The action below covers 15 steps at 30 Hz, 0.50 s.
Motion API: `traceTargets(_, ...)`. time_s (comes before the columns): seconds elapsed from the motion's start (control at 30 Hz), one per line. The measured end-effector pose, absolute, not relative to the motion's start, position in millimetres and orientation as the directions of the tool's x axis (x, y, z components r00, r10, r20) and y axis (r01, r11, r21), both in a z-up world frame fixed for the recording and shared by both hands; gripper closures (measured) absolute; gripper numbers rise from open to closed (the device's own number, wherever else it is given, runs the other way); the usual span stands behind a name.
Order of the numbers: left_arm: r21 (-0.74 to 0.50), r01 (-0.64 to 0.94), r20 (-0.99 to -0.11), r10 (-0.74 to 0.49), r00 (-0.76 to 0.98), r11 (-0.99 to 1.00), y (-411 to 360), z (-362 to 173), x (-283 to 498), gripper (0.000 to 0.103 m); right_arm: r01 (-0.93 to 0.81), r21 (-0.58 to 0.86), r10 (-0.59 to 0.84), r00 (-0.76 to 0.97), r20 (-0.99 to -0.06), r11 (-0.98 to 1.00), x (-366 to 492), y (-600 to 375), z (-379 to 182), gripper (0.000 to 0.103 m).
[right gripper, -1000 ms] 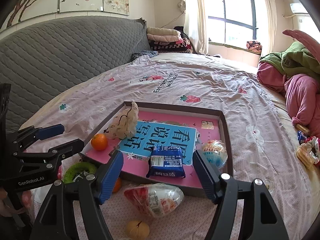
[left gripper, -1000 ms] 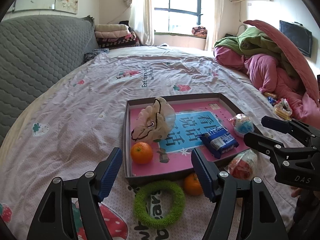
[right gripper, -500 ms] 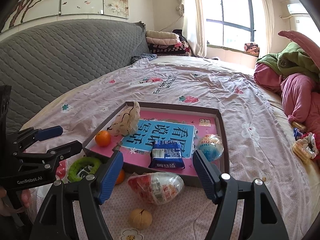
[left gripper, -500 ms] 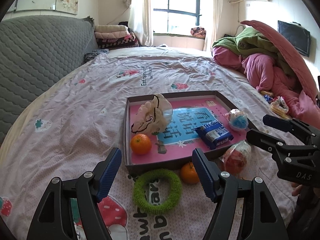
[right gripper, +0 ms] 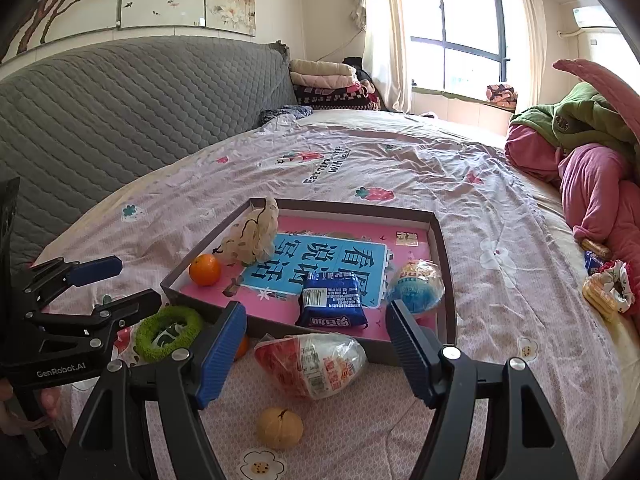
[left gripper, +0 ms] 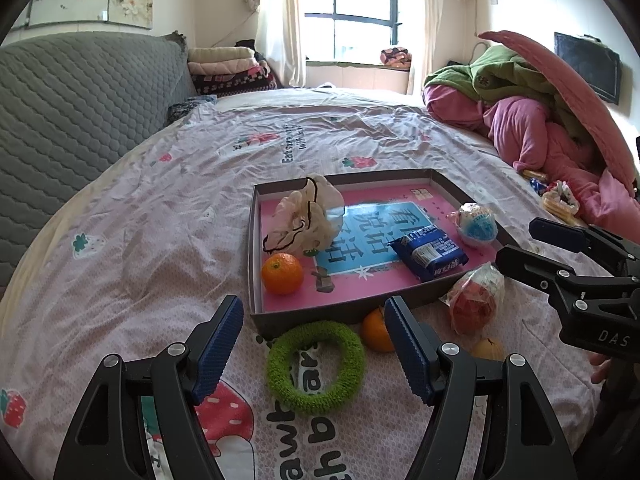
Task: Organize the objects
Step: 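Withdraw both tools back from the grey tray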
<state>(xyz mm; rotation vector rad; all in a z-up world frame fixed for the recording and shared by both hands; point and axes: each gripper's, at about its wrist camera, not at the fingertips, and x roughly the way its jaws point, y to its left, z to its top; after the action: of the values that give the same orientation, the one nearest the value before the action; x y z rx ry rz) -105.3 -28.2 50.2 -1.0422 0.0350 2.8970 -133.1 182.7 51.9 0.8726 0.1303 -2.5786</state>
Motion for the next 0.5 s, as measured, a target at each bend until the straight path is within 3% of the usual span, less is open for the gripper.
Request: traceTargets(0.5, -0.007, -0.078, -0.667, 0.063, -0.742, -0.997, -24.9, 39.9, -100.3, 0.028, 0.42, 0.04, -0.352, -0.701, -0.62, -0.907, -126.7, 181.0, 43.4, 0.031)
